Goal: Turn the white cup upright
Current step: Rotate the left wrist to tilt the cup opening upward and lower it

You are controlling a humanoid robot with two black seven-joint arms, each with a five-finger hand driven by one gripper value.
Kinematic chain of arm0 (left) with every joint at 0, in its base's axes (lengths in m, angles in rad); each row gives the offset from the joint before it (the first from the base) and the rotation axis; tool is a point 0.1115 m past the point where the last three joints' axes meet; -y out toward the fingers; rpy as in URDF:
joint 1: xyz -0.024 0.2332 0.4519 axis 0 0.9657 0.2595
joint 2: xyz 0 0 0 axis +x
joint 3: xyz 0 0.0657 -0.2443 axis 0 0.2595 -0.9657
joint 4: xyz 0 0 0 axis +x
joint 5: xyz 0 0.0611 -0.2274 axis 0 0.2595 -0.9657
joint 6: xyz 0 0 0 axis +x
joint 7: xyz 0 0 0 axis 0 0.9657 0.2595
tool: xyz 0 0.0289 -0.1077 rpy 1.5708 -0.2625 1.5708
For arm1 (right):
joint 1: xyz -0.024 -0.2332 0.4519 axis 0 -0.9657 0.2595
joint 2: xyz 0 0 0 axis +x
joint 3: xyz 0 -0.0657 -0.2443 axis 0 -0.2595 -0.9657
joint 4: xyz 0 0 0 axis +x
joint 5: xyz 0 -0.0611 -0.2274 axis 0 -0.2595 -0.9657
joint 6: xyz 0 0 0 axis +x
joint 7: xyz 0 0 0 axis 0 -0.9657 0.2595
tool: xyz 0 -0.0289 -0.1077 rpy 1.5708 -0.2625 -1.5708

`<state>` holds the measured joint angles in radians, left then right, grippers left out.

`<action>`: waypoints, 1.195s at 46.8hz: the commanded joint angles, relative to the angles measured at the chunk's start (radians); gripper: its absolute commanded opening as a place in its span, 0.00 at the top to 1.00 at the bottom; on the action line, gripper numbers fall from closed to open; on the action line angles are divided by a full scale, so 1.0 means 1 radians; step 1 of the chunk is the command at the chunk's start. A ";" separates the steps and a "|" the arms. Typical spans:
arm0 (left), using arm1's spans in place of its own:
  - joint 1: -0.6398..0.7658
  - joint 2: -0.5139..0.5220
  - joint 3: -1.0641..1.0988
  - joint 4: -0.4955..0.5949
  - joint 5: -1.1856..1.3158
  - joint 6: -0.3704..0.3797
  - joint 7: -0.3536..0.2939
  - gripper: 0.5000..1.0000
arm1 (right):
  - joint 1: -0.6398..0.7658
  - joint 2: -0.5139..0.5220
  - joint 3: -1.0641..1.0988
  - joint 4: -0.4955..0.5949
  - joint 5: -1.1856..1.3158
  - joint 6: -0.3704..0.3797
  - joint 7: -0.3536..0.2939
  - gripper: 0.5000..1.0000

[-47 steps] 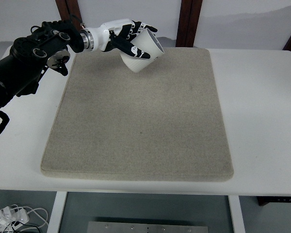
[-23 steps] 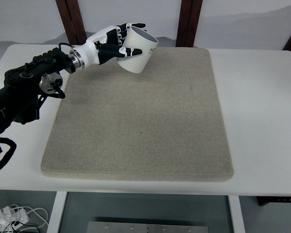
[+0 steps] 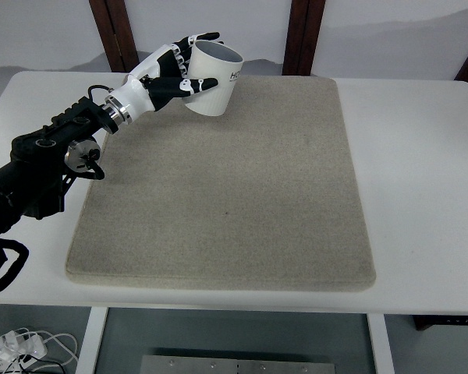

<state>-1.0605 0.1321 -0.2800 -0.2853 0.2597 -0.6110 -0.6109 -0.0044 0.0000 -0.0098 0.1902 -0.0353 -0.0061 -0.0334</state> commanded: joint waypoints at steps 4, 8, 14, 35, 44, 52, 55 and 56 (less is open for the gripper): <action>0.002 0.000 0.004 0.020 0.006 0.000 0.000 1.00 | 0.000 0.000 -0.001 0.000 0.000 0.000 0.000 0.10; 0.004 0.000 0.005 0.023 0.029 0.000 0.000 1.00 | 0.000 0.000 -0.001 0.000 0.000 0.000 0.000 0.10; 0.017 0.001 0.004 0.023 0.099 0.026 0.000 1.00 | 0.000 0.000 -0.001 0.000 0.000 0.000 0.000 0.10; 0.040 -0.002 0.002 0.020 0.162 0.155 0.000 1.00 | 0.000 0.000 -0.001 0.000 0.000 0.000 0.000 0.10; 0.053 -0.014 0.004 0.020 0.162 0.172 0.000 1.00 | 0.000 0.000 0.001 0.000 0.000 0.000 0.000 0.10; 0.056 -0.034 0.004 0.020 0.170 0.217 0.000 1.00 | 0.000 0.000 0.001 0.000 0.000 0.000 0.001 0.10; 0.059 -0.037 0.004 0.018 0.184 0.246 0.000 1.00 | 0.000 0.000 0.001 0.000 0.000 0.000 0.001 0.10; 0.059 -0.040 0.004 0.017 0.188 0.253 0.000 1.00 | 0.000 0.000 -0.001 0.000 0.000 0.000 0.001 0.10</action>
<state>-1.0023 0.0982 -0.2760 -0.2654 0.4344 -0.3851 -0.6110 -0.0046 0.0000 -0.0101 0.1902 -0.0352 -0.0061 -0.0338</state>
